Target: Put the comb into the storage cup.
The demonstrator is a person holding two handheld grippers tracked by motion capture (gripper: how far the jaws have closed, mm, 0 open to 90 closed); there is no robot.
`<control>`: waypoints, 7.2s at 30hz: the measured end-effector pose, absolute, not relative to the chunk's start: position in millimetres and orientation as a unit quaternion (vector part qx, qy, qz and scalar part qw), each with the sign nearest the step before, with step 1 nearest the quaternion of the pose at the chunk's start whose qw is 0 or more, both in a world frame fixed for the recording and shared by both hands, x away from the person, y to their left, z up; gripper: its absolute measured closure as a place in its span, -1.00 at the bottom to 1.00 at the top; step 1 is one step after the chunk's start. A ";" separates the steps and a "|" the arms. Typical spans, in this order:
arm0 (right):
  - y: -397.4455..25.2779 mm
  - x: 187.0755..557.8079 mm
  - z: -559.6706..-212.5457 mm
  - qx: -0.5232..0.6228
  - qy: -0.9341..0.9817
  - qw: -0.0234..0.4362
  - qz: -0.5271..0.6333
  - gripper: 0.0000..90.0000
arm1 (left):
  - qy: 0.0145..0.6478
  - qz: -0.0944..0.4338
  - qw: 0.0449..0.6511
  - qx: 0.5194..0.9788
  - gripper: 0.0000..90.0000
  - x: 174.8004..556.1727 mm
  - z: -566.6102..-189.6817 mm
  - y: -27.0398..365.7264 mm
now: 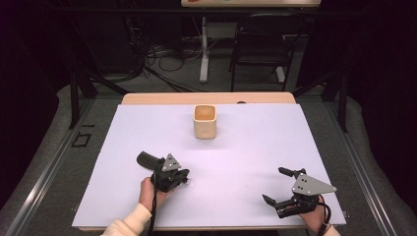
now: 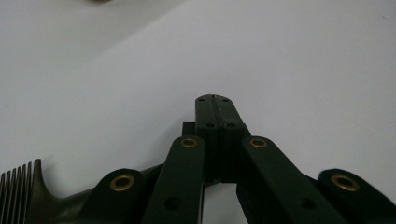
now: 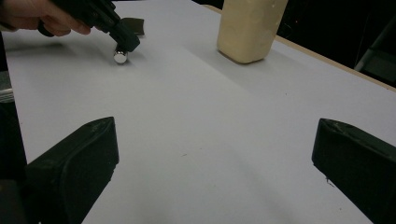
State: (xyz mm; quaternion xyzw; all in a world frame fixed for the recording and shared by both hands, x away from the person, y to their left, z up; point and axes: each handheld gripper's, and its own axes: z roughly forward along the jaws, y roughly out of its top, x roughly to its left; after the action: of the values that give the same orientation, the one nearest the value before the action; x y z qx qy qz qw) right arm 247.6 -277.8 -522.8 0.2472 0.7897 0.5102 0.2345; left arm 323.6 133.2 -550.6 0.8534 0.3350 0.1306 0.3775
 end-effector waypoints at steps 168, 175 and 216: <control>-277.6 251.1 -525.5 0.262 0.793 0.230 0.500 -0.99 | 0.334 0.132 0.215 0.908 -1.00 340.2 -507.1 183.6; -277.7 251.3 -525.5 0.261 0.793 0.230 0.500 -0.99 | 0.330 0.134 0.196 0.913 -1.00 350.2 -502.3 177.8; -277.2 252.4 -527.4 0.263 0.798 0.221 0.495 -0.99 | 0.284 0.045 0.071 0.955 0.34 384.8 -521.9 154.3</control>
State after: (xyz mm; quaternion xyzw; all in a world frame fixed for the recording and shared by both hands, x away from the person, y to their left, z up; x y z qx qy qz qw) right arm 252.4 -277.2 -527.4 0.2627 0.7983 0.4949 0.2209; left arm 384.8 154.3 -521.9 0.9552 0.2838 0.0452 0.0710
